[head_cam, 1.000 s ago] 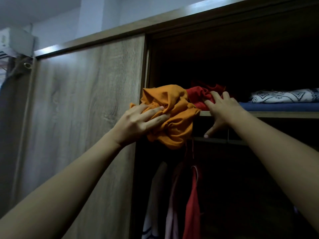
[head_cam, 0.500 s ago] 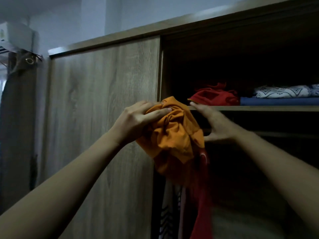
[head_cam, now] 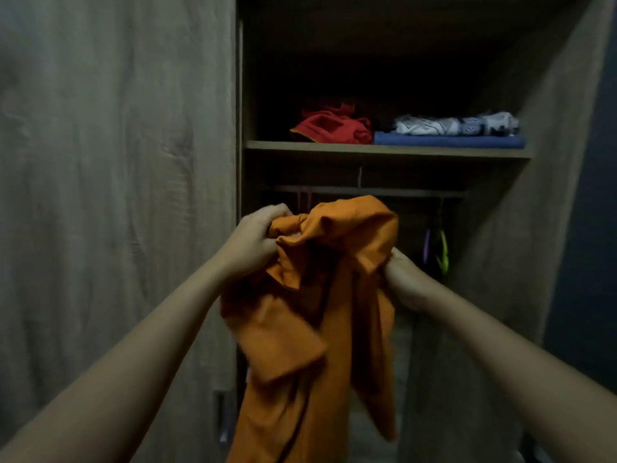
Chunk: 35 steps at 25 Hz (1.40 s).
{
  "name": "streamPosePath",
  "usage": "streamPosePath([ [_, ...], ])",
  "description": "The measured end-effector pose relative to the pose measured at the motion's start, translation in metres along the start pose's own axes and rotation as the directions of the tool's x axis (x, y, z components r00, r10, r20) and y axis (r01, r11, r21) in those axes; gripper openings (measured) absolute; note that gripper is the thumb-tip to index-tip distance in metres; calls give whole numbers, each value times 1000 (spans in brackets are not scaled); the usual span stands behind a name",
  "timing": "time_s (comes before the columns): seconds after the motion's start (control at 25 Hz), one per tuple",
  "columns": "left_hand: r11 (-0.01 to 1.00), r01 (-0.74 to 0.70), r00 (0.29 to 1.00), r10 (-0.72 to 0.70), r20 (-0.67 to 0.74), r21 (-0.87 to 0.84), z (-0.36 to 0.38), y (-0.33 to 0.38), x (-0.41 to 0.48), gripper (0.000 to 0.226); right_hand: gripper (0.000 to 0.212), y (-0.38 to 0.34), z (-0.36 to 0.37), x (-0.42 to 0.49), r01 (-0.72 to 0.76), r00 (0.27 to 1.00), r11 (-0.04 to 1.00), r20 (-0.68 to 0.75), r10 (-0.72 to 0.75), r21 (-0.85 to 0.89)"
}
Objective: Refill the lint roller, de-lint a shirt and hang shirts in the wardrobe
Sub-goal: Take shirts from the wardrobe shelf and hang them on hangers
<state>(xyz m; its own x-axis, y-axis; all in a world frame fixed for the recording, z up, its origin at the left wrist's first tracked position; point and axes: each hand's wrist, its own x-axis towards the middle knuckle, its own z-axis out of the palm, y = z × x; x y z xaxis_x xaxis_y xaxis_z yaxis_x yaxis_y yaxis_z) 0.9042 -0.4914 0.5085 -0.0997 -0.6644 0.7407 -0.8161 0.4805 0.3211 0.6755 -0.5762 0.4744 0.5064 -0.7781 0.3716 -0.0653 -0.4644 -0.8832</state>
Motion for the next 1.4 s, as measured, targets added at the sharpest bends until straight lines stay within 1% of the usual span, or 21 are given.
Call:
streamPosePath([
  [0.08, 997, 58, 997, -55, 48, -51, 30, 5, -17, 28, 27, 10, -11, -15, -52, 995, 997, -93, 47, -53],
  [0.16, 987, 129, 990, -124, 62, -92, 61, 8, -28, 15, 32, 16, -28, -29, -82, 984, 986, -166, 57, -144],
  [0.2, 977, 182, 980, -171, 105, -109, 73, 8, -34, 15, 34, 17, -35, -35, -103, 977, 979, -201, 67, -175],
  [0.24, 959, 249, 957, -223, 186, -132, 83, 3, -38, 22, 34, 16, -40, -40, -109, 973, 974, -223, 63, -199],
  [0.32, 900, 376, 890, -285, 355, -220, 97, -7, -42, 51, 31, 16, -49, -46, -126, 972, 964, -221, 74, -232],
  [0.36, 859, 413, 882, -294, 368, -303, 102, -11, -40, 60, 29, 15, -51, -48, -138, 973, 957, -216, 83, -256],
  [0.4, 820, 418, 899, -311, 309, -391, 106, -12, -38, 63, 27, 15, -52, -48, -137, 974, 954, -212, 81, -267],
  [0.48, 775, 315, 947, -291, 134, -548, 115, -3, -32, 56, 26, 19, -55, -48, -118, 978, 954, -201, 63, -276],
  [0.52, 754, 260, 962, -256, 95, -604, 120, 7, -32, 50, 26, 22, -55, -47, -108, 978, 953, -203, 51, -281],
  [0.56, 764, 215, 975, -199, 94, -608, 127, 15, -34, 50, 26, 23, -56, -46, -103, 977, 954, -211, 43, -281],
  [0.68, 907, 130, 990, -96, 104, -400, 151, 37, -41, 69, 27, 24, -61, -41, -99, 969, 960, -247, 33, -263],
  [0.76, 957, 92, 996, -84, 40, -276, 167, 36, -38, 54, 30, 24, -66, -40, -109, 966, 959, -255, 41, -261],
  [0.84, 966, 86, 996, -91, -10, -243, 172, 34, -31, 24, 30, 25, -75, -40, -118, 965, 965, -254, 56, -233],
  [0.92, 967, 104, 994, -108, -4, -232, 168, 31, -22, 9, 32, 26, -89, -42, -139, 961, 960, -265, 73, -242],
  [1.0, 967, 141, 989, -146, -10, -212, 160, 29, -11, 7, 34, 31, -104, -46, -189, 955, 924, -283, 94, -332],
  [1.12, 969, 183, 983, -183, 15, -165, 151, 32, 7, 6, 31, 48, -120, -51, -304, 939, 781, -309, 150, -546],
  [1.16, 961, 213, 977, -211, 34, -176, 151, 35, 13, 5, 35, 54, -124, -53, -338, 935, 734, -300, 191, -589],
  [1.24, 945, 271, 962, -261, 76, -184, 155, 42, 25, 2, 57, 63, -126, -57, -381, 924, 680, -277, 263, -626],
  [1.28, 945, 279, 959, -266, 94, -169, 159, 46, 30, 2, 61, 68, -124, -58, -385, 923, 664, -284, 261, -641],
  [1.32, 951, 270, 960, -256, 109, -147, 164, 50, 35, 3, 58, 73, -121, -59, -376, 925, 650, -306, 225, -660],
  [1.4, 969, 230, 967, -218, 129, -88, 172, 58, 43, 9, 42, 81, -103, -67, -359, 919, 633, -377, 113, -686],
])
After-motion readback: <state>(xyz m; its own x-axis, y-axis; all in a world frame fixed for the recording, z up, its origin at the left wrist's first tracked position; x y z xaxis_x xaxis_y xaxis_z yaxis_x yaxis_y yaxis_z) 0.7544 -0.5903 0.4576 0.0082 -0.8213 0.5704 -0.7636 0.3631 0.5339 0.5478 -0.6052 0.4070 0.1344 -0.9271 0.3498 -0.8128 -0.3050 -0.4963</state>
